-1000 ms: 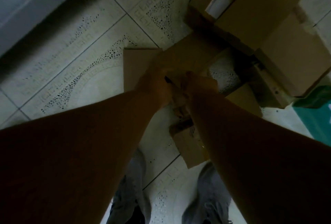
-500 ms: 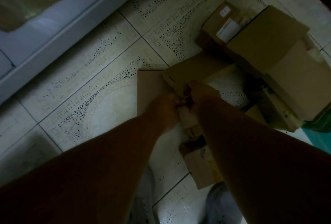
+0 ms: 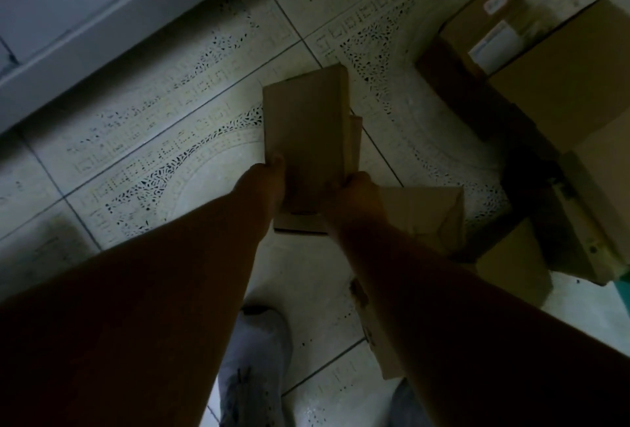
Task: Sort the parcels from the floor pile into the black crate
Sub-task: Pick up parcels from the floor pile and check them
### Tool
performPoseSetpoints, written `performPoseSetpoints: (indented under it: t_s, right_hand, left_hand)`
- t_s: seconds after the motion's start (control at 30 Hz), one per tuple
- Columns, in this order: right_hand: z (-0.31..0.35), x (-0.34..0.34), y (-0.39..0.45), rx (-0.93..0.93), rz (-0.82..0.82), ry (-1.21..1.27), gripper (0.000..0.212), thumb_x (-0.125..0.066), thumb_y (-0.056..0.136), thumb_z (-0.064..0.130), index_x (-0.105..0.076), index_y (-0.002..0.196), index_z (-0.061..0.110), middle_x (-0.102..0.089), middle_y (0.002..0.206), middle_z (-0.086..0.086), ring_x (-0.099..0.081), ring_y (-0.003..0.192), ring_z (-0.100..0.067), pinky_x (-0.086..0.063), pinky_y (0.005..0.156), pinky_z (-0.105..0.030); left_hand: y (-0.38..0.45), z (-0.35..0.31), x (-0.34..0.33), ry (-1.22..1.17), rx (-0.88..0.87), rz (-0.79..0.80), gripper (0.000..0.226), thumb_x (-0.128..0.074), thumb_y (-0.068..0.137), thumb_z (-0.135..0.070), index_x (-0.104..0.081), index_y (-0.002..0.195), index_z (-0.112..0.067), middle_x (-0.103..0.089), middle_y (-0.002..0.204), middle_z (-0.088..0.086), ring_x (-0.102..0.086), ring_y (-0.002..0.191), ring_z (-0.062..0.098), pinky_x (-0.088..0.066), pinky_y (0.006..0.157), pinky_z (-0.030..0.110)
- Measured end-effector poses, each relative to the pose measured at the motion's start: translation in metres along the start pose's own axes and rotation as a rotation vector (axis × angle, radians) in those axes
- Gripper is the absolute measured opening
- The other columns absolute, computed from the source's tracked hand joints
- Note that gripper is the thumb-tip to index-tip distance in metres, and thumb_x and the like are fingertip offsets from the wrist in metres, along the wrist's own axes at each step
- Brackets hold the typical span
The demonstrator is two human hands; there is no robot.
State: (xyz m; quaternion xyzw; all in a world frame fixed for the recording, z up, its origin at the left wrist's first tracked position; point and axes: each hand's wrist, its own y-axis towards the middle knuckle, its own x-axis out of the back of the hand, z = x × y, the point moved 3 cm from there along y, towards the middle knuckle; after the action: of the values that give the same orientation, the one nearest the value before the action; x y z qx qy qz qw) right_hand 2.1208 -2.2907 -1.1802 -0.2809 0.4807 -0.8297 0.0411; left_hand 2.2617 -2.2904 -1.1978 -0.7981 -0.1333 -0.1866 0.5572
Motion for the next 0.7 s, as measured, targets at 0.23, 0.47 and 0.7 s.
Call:
performPoseSetpoints:
  t_s: [0.23,0.47,0.7]
  right_hand:
    - [0.005,0.0,0.024,-0.06,-0.056,-0.217,0.055,-0.041,0.093,0.05,-0.044,0.132,0.011,-0.048,0.133,-0.017,-0.049,0.12,-0.036,-0.043,0.099,-0.046]
    - [0.019,0.017,-0.021,-0.042,0.008,-0.047,0.063,-0.037,0.092,0.061,-0.049,0.131,0.014,-0.052,0.125,-0.015,-0.055,0.105,-0.033,-0.049,0.094,-0.05]
    - [0.069,0.084,-0.134,0.055,-0.038,0.122,0.041,-0.048,0.092,0.054,-0.056,0.106,0.016,-0.055,0.088,0.001,-0.056,0.077,-0.02,-0.046,0.063,-0.031]
  left_hand:
    - [0.012,0.006,-0.007,-0.089,0.027,0.111,0.057,-0.055,0.089,-0.053,-0.047,0.133,-0.017,-0.057,0.127,0.011,-0.057,0.109,0.031,-0.049,0.096,0.048]
    - [-0.042,-0.002,0.04,-0.27,-0.04,0.084,0.065,-0.062,0.069,-0.067,-0.056,0.118,-0.025,-0.062,0.115,0.003,-0.059,0.104,0.03,-0.049,0.093,0.051]
    - [-0.167,-0.037,0.109,-0.439,0.019,-0.044,0.041,-0.04,0.093,-0.061,-0.057,0.096,-0.024,-0.063,0.114,0.011,-0.062,0.098,0.03,-0.051,0.087,0.041]
